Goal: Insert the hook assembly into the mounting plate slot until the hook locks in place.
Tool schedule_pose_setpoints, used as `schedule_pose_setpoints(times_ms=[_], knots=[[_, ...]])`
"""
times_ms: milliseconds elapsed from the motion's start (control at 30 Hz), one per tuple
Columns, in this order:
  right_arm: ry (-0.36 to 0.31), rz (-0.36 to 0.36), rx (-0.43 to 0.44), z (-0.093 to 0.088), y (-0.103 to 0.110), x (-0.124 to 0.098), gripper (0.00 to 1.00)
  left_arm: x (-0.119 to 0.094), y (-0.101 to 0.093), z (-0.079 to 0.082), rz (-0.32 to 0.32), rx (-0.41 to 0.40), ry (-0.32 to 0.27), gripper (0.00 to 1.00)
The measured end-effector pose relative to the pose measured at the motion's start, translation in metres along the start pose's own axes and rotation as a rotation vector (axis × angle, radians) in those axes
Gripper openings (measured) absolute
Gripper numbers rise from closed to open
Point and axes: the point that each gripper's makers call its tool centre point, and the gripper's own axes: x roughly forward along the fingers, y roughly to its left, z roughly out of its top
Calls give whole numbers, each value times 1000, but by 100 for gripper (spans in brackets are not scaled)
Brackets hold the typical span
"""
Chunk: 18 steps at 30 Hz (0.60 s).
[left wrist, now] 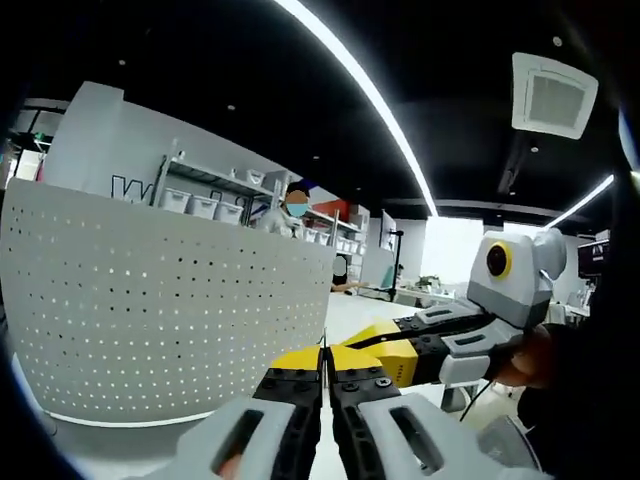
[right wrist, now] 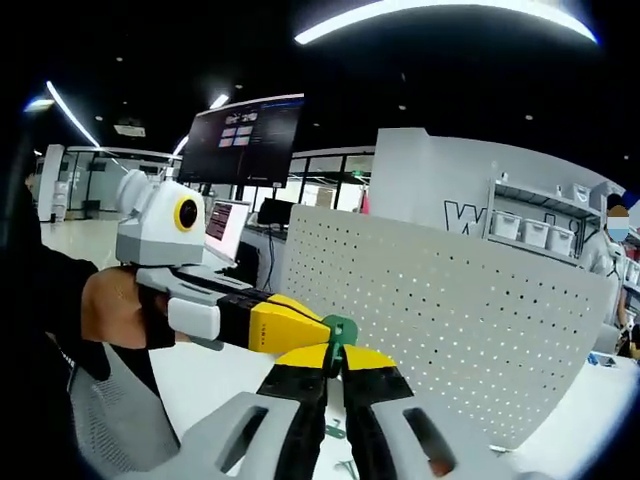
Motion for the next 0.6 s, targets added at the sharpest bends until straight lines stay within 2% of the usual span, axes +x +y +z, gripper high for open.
schedule_pose_setpoints(times_ms=[167, 300, 367, 433, 600], knots=[[12, -6, -6, -1, 9, 6, 1, -8, 3, -1, -16, -3, 2, 1], [1, -17, -16, 1, 11, 10, 1, -13, 7, 2, -43, 3, -26, 2], [-2, -30, -8, 2, 9, 14, 1, -12, 9, 4, -57, 25, -29, 4], [-12, -60, -1, 4, 4, 14, 1, -13, 12, 8, -58, 26, -25, 11], [-45, -129, 27, 14, -13, 12, 1, -31, 13, 17, -60, 132, -23, 16]])
